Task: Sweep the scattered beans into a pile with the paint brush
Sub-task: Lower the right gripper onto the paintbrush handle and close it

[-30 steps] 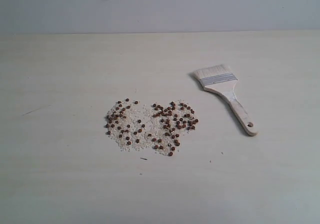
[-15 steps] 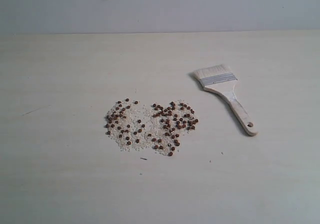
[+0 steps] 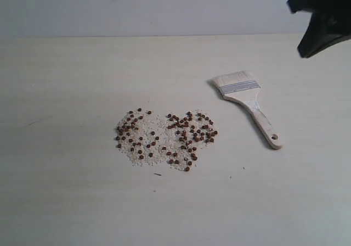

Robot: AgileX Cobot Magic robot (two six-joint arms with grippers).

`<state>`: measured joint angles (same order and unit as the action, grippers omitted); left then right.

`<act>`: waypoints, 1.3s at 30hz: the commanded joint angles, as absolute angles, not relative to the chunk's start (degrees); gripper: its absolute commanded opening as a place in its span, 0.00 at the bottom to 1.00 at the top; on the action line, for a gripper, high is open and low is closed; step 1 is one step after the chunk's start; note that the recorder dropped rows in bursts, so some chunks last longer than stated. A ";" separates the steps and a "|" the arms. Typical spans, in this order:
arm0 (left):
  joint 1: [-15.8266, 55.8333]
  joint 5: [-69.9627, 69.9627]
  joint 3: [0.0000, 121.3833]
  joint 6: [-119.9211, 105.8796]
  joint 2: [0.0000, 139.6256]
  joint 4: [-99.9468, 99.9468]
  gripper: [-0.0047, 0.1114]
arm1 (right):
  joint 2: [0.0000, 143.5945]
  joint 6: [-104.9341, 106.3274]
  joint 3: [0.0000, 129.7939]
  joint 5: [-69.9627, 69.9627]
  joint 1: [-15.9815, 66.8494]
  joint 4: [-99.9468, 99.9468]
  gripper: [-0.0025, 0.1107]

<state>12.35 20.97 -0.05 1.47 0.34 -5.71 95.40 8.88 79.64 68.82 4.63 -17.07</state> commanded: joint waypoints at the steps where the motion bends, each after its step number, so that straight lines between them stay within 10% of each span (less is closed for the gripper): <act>1: 12.81 20.62 0.00 1.93 0.00 -5.72 0.04 | 104.69 1.70 82.06 69.96 11.62 -6.29 0.02; 9: 12.81 20.62 0.00 1.93 0.00 -5.72 0.04 | 114.04 0.48 85.11 67.16 17.69 3.52 0.05; 20: 12.81 20.62 0.00 1.93 0.00 -5.72 0.04 | 117.59 4.76 84.99 53.38 17.16 0.00 0.54; 39: 13.50 20.62 0.00 1.93 0.00 -5.72 0.04 | 121.81 4.76 84.90 52.67 15.60 0.00 0.55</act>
